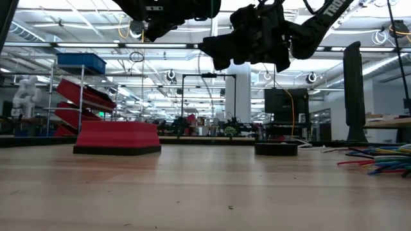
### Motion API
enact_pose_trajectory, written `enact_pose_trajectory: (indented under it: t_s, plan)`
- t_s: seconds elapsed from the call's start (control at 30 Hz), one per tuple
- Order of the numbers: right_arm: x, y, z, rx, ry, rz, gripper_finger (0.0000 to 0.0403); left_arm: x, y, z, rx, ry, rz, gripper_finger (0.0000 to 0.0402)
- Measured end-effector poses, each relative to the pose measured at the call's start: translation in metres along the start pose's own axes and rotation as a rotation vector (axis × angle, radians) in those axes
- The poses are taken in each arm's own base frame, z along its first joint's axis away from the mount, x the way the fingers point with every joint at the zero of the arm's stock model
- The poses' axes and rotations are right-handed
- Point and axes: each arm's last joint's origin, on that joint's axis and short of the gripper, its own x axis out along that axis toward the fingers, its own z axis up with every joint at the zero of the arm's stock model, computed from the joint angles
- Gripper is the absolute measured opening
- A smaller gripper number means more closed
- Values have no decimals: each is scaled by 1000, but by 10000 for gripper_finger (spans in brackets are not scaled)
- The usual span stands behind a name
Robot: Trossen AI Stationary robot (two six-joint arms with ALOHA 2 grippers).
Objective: Coiling cords
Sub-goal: Coil the green wire cable on the spool
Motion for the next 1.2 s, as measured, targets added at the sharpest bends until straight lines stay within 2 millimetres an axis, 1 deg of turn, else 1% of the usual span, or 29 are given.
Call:
enact_pose_trajectory:
  t_s: [0.2, 0.3, 0.4, 0.47, 0.7, 1.2]
  plan:
    - [5, 5, 1, -37, -8, 19, 104, 0, 0, 0, 3, 0, -1, 0]
    - [9, 9, 0, -66, -8, 39, 78, 0, 0, 0, 16, 0, 0, 0]
    - [10, 8, -6, -38, 6, 43, 45, 0, 0, 0, 17, -2, -2, 0]
    - [9, 6, -8, -23, 7, 54, 34, 0, 0, 0, 15, -4, -3, 0]
    - [8, 5, -9, -14, 5, 78, 37, 2, 0, 0, 13, -7, -10, 0]
    - [9, 6, -8, -26, 1, 71, 39, 7, -1, 0, 13, -13, -20, 0]
